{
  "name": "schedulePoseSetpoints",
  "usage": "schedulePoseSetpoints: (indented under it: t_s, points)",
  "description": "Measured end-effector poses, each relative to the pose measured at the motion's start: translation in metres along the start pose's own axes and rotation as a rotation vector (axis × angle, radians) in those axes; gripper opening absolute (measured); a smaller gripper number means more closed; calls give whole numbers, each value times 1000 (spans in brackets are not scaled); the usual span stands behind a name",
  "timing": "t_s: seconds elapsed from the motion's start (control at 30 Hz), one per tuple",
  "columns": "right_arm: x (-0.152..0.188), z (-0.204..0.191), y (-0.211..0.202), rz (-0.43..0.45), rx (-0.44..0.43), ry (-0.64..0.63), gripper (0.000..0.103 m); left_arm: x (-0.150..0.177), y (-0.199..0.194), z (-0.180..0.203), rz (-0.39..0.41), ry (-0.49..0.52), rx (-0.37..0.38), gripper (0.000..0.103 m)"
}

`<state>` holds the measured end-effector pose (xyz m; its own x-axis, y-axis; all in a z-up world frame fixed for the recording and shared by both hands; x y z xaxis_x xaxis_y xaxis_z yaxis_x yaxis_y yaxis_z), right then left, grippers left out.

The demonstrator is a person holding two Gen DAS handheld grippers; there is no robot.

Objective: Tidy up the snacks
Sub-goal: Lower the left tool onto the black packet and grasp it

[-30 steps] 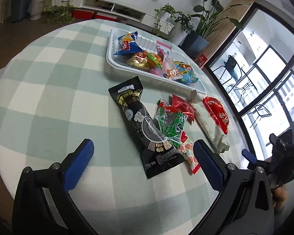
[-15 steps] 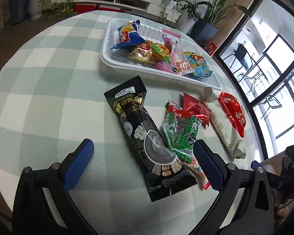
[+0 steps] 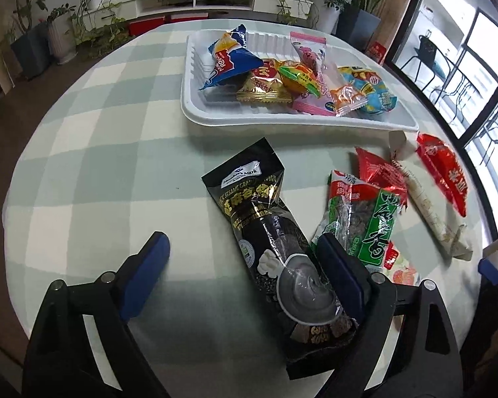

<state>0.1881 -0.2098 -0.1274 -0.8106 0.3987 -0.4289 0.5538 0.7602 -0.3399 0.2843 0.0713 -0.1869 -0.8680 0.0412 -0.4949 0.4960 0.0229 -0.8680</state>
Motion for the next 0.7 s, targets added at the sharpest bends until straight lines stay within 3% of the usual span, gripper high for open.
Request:
schedulePoseSetpoints:
  t_s: [0.1,0.3,0.5,0.7]
  points:
    - [0,-1,0,-2,3,-7,99,3,3,-1,-4,60,-40,86]
    - [0,0,1,-1,13,-12,99,6,3,-18,-10,68,-71,83]
    - [3,-2,4,-27,59,-66,95,-3,7,-12,-13,113,-62,75]
    - [1,-3,5,-38,135,-139,93,-1,0,2,-5,173,-40,42]
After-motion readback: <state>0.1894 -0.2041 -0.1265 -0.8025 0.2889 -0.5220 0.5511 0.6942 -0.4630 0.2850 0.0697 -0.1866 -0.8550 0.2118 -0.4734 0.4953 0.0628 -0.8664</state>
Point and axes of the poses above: each gripper's, at about its wrist camera, not at the fingertips, and y roughly the way its jaws point, z to its right, x to its underside, the point moved 10 cm from there along y, roughly the way its jaws point, and after that the axes turned 9 degrees about -x, right-handed, at the moved point
